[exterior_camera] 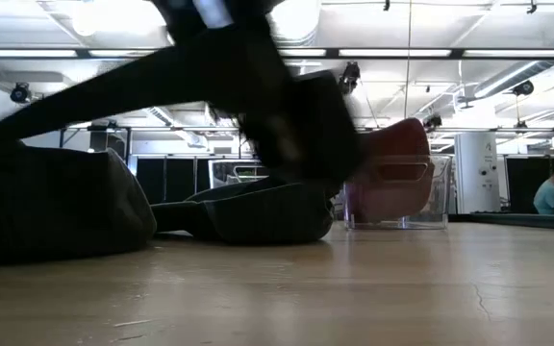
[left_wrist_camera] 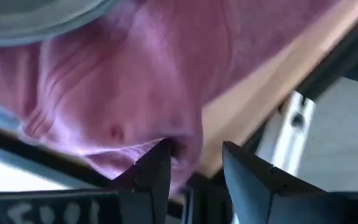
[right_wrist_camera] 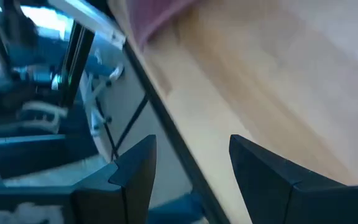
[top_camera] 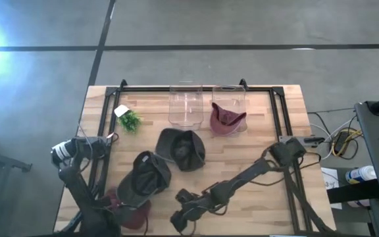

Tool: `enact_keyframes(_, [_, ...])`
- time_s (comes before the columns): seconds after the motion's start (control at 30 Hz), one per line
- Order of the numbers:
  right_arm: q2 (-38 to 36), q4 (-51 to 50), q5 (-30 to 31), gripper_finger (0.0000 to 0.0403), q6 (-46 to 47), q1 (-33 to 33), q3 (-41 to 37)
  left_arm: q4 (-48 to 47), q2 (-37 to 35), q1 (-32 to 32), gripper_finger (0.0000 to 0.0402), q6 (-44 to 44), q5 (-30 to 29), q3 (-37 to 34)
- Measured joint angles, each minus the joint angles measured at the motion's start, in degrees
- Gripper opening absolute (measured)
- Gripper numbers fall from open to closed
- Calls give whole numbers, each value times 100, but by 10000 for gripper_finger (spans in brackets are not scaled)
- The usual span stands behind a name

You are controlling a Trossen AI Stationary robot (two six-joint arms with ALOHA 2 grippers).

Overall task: Pick & Place hat
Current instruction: Put the red cap into the right transparent bin

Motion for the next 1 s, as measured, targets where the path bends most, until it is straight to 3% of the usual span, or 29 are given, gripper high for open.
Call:
enact_keyframes(0.17, [492,41,10,198,168,-105,626,1569,-7,65,138,82,-390,-772])
enact_keyframes(0.33, [868,-3,17,199,376,-118,1009,2721,-26,199,138,16,-838,-1100])
enact_keyframes(0.53, [1151,88,128,198,481,-126,1298,2934,-17,280,138,77,-1777,-1026])
enact_keyframes(0.83, [1159,470,145,195,241,-229,1305,3312,-15,315,138,76,-2187,-1012])
enact_keyframes(1.0, [1156,472,-224,142,-51,-231,1305,3323,-17,315,138,101,-2187,-849])
